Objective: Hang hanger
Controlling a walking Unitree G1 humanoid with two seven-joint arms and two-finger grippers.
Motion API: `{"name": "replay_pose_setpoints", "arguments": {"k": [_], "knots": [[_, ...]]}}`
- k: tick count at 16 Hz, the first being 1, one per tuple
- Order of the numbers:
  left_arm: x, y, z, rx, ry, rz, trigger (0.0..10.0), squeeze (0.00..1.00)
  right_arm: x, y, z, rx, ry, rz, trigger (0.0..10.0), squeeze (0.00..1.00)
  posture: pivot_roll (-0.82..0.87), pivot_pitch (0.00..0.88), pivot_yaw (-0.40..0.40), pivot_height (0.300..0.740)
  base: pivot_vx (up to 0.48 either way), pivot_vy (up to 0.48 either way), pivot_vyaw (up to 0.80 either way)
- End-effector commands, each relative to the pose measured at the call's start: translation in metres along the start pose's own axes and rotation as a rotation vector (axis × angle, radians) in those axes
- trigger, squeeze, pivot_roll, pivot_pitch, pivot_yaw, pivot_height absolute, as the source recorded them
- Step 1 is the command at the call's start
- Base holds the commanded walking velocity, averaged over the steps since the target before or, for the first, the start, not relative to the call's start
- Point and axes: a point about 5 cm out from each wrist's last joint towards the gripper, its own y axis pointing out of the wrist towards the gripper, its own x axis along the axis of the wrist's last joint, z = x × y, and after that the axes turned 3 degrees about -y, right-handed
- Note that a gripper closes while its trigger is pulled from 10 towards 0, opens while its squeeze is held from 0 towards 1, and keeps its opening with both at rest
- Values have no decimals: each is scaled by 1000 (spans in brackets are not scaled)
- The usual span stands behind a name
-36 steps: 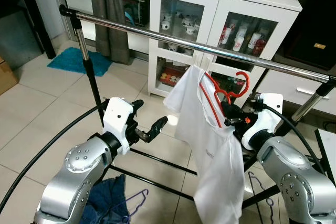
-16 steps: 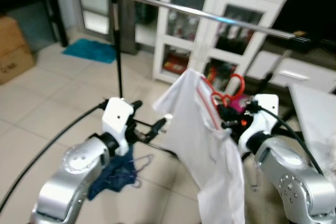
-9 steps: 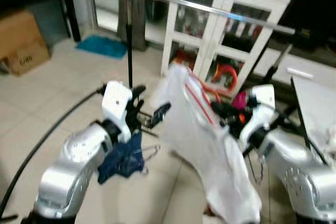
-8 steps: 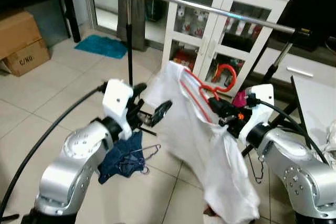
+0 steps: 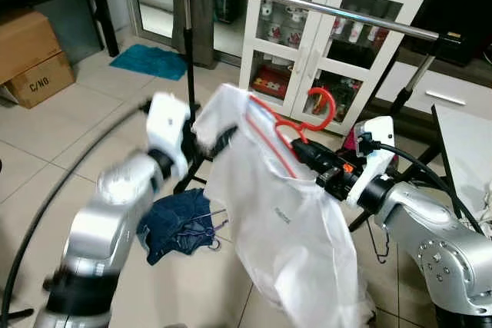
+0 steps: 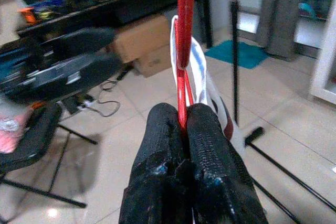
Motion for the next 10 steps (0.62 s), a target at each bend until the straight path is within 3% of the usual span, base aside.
{"name": "replay_pose_setpoints", "arguments": {"k": [1,3,4,5,10], "knots": [[0,8,5,19,22,-9,10000,0,12,-2,7,59,-20,-50,0,0,-29,0,-86,740,0,0,0],[2,16,10,33,39,-24,10000,0,13,-2,11,88,-18,-61,0,0,-29,0,-86,740,0,0,0],[3,19,11,32,41,-25,6824,0,14,-2,11,93,-17,-63,0,0,-34,0,-78,740,0,0,0],[4,25,12,25,45,-29,0,0,14,-3,12,101,-14,-70,0,0,-34,0,-78,740,0,0,0],[3,34,3,-59,30,-70,0,0,15,-6,14,108,-6,-86,0,0,-34,0,-78,740,0,0,0]]}}
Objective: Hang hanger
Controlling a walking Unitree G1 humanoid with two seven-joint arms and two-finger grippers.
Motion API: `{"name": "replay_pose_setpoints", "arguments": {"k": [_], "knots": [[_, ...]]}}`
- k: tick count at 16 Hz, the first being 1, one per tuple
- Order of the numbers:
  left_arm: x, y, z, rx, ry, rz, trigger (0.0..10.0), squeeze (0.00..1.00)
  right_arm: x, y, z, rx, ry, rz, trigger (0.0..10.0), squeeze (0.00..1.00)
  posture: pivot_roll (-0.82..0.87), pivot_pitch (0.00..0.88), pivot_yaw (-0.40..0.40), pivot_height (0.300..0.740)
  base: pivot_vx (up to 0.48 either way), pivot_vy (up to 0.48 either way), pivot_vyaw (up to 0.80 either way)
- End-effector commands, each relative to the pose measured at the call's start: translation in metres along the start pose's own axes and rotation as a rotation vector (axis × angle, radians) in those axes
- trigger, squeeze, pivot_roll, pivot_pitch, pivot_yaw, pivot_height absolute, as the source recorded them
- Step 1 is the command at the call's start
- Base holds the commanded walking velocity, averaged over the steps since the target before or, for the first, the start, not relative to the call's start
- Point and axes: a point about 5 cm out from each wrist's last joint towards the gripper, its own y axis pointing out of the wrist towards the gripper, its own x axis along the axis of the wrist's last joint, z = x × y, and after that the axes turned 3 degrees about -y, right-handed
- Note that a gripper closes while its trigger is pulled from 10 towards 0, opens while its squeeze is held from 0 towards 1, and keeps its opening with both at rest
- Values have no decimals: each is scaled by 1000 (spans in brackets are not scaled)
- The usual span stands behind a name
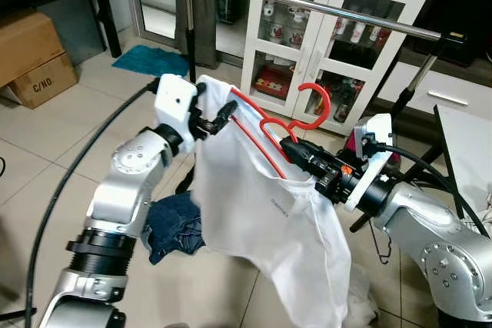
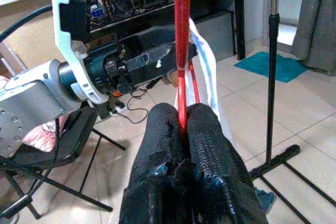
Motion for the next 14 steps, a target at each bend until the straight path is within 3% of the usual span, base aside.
{"name": "replay_pose_setpoints", "arguments": {"k": [1,7,14], "knots": [[4,5,-6,-40,4,-16,0,0,9,-3,3,11,-26,-40,0,0,-43,0,-52,740,0,0,0],[3,9,-13,-36,-5,-44,0,0,8,-3,4,14,-21,-42,0,0,-43,0,-54,740,0,0,0],[1,11,-6,58,2,-46,0,0,9,-3,2,15,-18,-44,0,0,-43,0,-62,740,0,0,0]]}}
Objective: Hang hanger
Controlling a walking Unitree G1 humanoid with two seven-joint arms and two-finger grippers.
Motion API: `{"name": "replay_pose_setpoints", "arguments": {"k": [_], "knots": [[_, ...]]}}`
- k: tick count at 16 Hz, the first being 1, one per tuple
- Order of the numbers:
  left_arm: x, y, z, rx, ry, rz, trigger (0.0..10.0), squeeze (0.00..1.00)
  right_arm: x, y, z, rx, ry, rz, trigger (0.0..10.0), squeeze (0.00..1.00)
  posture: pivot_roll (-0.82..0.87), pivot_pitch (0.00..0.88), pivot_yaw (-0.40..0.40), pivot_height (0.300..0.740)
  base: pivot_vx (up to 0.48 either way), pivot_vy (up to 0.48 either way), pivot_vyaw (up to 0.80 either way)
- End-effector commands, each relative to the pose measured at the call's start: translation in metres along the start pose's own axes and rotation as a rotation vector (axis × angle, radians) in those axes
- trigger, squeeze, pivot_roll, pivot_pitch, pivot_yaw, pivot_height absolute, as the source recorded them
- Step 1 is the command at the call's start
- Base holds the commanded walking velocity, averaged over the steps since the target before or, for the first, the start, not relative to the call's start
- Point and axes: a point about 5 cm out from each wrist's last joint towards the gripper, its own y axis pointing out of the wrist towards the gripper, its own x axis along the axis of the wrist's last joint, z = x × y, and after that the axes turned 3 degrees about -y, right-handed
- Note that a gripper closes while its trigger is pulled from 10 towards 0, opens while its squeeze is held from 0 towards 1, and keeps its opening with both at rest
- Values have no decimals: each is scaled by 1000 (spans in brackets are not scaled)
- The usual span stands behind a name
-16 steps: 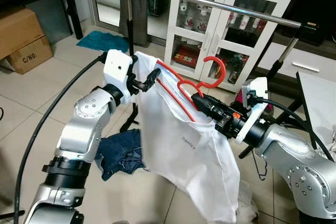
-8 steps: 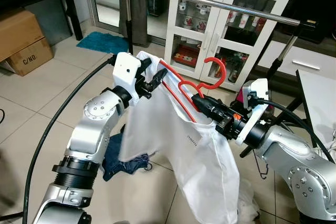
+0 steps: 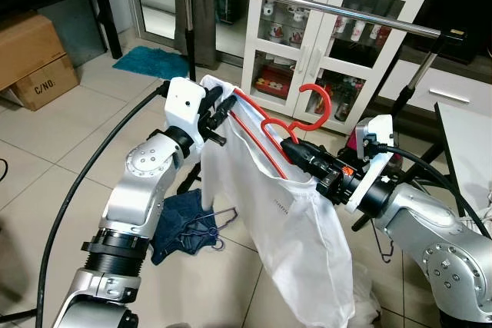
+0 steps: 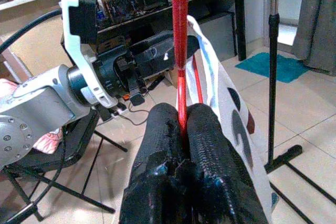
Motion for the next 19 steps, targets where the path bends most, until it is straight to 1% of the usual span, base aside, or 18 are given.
{"name": "replay_pose_setpoints", "arguments": {"k": [1,5,8,9,10,12,13,14,16,18,19], "knots": [[6,4,0,10,10,-20,0,0,9,-2,2,12,-22,-44,0,0,-43,0,-62,740,0,0,0],[4,5,1,13,1,-14,0,0,8,-1,1,15,-23,-42,0,0,-41,0,-71,740,0,0,0],[5,4,5,23,-11,-8,0,0,8,-1,0,16,-26,-38,0,0,-39,0,-72,740,0,0,0],[7,3,10,32,-22,-10,0,0,6,-1,0,14,-30,-26,0,0,-35,0,-72,740,0,0,0],[7,3,11,34,-26,-12,0,0,5,-1,0,13,-33,-21,0,0,-35,0,-72,740,0,0,0],[16,0,16,4,-28,-19,0,0,1,-2,-2,4,-64,17,0,0,-36,0,-70,740,0,0,0],[32,-3,21,-48,-72,-41,0,0,-4,-6,-5,11,-91,59,0,0,-36,0,-68,740,0,0,0],[43,-5,25,-67,-114,-69,0,0,-6,-9,-6,21,-100,87,0,0,-35,0,-68,740,0,0,0],[61,-9,39,-45,-164,-120,0,0,-12,-16,-8,48,-114,139,0,0,-34,0,-68,740,0,0,0],[78,-15,54,-38,-258,-190,0,0,-17,-25,-8,95,-123,197,0,0,-34,0,-67,740,0,0,0],[81,-18,60,-36,-310,-200,0,0,-19,-28,-9,108,-129,217,0,0,-31,0,-68,740,0,0,0]]}}
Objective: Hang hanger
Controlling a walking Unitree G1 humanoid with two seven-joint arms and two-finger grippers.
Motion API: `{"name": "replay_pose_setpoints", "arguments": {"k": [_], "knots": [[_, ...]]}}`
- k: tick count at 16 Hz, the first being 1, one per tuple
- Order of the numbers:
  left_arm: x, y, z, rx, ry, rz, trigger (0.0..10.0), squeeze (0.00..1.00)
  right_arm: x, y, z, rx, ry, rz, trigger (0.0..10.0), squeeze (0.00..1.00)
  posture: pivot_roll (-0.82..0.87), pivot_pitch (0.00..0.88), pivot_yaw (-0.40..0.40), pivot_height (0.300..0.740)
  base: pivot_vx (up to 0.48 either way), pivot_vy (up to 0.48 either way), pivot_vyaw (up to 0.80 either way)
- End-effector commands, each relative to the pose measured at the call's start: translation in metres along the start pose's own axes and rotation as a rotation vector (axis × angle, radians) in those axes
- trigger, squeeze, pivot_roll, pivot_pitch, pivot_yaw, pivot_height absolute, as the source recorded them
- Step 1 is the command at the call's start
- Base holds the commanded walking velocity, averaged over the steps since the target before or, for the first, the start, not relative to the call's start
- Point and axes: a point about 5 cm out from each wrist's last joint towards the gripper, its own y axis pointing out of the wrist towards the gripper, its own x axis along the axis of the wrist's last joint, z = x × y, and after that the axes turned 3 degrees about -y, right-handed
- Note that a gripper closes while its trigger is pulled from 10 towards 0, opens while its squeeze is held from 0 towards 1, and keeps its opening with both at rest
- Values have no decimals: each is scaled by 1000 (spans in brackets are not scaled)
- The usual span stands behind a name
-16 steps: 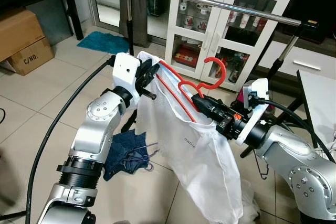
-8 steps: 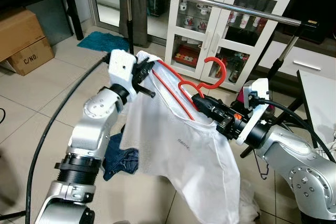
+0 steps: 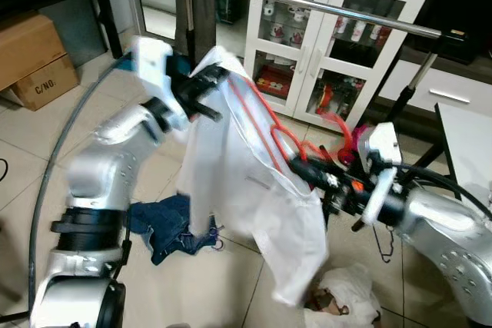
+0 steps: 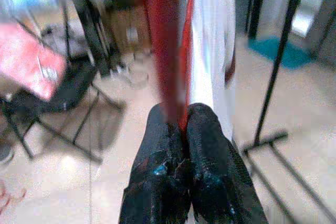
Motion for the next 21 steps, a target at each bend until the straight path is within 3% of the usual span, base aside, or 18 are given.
{"name": "replay_pose_setpoints", "arguments": {"k": [1,4,6,8,9,10,11,12,13,14,16,18,19,21], "knots": [[21,-8,9,27,13,-48,0,0,-6,-3,-1,18,5,41,0,0,-31,0,-68,740,0,0,0],[2,-18,22,99,215,162,0,0,-2,-6,-8,-19,12,7,0,0,-34,0,-70,740,0,0,0],[6,-19,23,121,155,105,0,0,-2,-8,-9,-11,12,6,0,0,-34,0,-70,740,0,0,0],[39,-23,42,252,-20,-158,0,0,-3,-13,-4,41,24,5,0,0,-33,0,-79,740,0,0,0],[46,-28,55,348,-84,-225,0,0,-3,-14,-2,58,37,-12,0,0,-33,0,-79,740,0,0,0],[47,-33,67,432,-126,-253,0,0,-1,-14,-1,66,57,-43,0,0,-30,0,-81,740,0,0,0],[42,-37,75,479,-115,-229,0,0,2,-13,-2,64,83,-84,0,0,-29,0,-81,740,0,0,0],[23,-38,77,495,-74,-123,0,0,8,-10,-4,46,112,-142,0,0,-26,0,-82,740,0,0,0],[-1,-34,70,460,-41,-7,0,0,14,-6,-6,21,136,-196,0,0,-26,0,-81,740,0,0,0],[-12,-31,64,431,-34,42,0,0,16,-3,-7,6,145,-219,0,0,-26,0,-81,740,0,0,0],[-53,-17,28,240,-17,221,0,0,24,7,-13,-83,181,-302,0,0,-29,0,-76,740,0,0,0],[-83,-2,-48,-140,-41,321,0,0,30,24,-20,-199,182,-333,0,0,-36,0,-68,740,0,0,0],[-89,-1,-68,-239,-56,339,0,0,31,30,-23,-250,176,-341,0,0,-37,0,-66,740,0,0,0],[-97,-5,-78,-276,-54,362,0,0,35,34,-29,-351,206,-379,0,0,-48,0,-55,740,0,0,0]]}}
